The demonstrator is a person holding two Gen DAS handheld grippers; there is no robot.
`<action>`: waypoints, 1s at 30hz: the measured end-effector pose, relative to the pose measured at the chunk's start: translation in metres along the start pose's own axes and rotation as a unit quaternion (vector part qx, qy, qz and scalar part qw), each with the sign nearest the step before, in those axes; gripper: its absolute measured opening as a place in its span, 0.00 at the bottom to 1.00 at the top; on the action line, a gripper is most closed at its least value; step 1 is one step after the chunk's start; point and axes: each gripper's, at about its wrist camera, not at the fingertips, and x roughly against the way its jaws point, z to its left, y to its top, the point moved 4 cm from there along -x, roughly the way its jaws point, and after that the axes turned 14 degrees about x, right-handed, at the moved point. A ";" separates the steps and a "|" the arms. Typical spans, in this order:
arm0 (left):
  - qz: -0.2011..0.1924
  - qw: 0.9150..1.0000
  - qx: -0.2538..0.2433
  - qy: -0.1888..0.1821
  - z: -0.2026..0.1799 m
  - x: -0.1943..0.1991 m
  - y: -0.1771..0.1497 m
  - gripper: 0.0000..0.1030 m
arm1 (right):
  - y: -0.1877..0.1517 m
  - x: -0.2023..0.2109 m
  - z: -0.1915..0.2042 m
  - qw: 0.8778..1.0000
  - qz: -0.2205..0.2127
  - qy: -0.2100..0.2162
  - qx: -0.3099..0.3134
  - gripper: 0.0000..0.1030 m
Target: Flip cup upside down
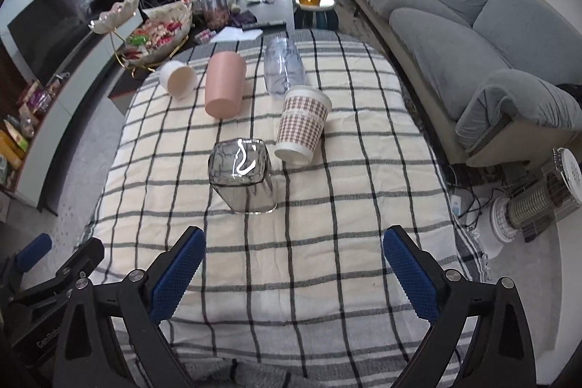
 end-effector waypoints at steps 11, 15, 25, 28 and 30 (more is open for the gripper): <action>-0.038 0.999 -0.009 0.004 -0.005 0.023 0.001 0.94 | 0.001 0.027 -0.007 0.999 -0.051 -0.009 -0.002 0.96; -0.045 0.999 -0.009 0.000 -0.006 0.028 0.001 0.94 | 0.003 0.036 -0.007 0.998 -0.065 -0.014 0.001 0.95; -0.053 0.999 -0.009 -0.006 -0.007 0.034 0.000 0.94 | 0.003 0.044 -0.009 0.997 -0.076 -0.018 -0.003 0.96; -0.054 0.998 -0.008 -0.007 -0.006 0.036 0.000 0.94 | 0.003 0.047 -0.008 0.997 -0.080 -0.019 -0.003 0.96; -0.054 0.998 -0.008 -0.007 -0.007 0.035 0.000 0.94 | 0.003 0.047 -0.008 0.997 -0.080 -0.019 -0.002 0.96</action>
